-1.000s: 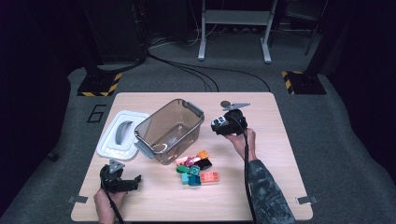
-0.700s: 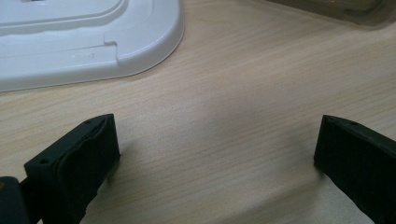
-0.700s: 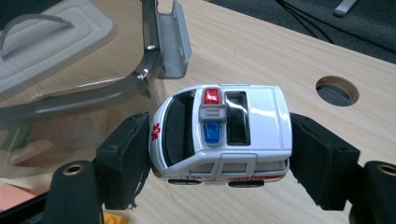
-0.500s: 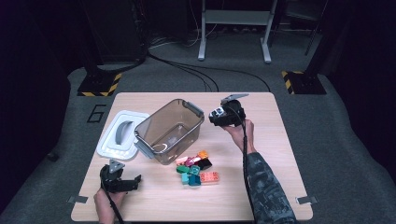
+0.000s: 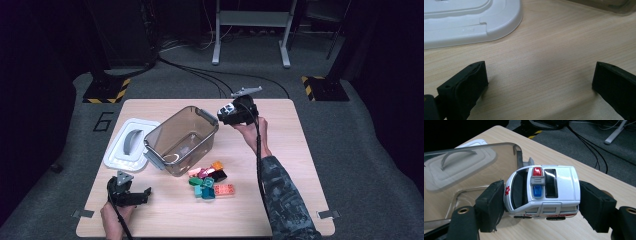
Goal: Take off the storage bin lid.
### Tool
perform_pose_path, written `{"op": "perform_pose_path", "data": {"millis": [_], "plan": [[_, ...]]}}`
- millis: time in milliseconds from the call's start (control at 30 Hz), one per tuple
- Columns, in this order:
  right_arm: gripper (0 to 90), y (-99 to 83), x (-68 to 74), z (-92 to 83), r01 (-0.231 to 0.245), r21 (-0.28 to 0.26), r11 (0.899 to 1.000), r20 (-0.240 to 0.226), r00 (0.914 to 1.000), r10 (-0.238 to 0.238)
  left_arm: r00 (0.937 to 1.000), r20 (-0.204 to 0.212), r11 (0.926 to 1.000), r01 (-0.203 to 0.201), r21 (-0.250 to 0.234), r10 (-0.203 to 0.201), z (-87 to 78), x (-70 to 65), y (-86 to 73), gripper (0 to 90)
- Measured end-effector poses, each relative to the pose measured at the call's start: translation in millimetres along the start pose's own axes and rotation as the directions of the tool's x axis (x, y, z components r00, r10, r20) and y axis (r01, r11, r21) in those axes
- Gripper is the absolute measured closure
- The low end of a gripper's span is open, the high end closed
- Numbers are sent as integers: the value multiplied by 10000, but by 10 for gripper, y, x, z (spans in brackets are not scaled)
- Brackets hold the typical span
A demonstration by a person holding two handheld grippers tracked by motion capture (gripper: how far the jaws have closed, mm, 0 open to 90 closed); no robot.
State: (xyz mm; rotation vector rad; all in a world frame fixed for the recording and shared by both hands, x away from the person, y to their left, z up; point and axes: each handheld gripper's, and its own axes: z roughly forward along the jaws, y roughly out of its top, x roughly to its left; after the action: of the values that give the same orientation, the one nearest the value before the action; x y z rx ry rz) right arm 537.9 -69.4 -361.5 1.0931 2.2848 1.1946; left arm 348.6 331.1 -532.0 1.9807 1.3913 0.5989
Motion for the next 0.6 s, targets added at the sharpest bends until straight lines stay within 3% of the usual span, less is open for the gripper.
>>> {"op": "perform_pose_path", "data": {"millis": [400, 600], "plan": [[254, 133, 244, 137, 419, 274, 9987, -420, 9983, -407, 9999, -18, 9999, 112, -88, -112, 6, -8, -1, 0], [253, 162, 333, 193, 693, 341, 9970, -669, 9955, -669, 10000, 12, 10000, -65, 52, 64, -4, 4, 1, 0]]}}
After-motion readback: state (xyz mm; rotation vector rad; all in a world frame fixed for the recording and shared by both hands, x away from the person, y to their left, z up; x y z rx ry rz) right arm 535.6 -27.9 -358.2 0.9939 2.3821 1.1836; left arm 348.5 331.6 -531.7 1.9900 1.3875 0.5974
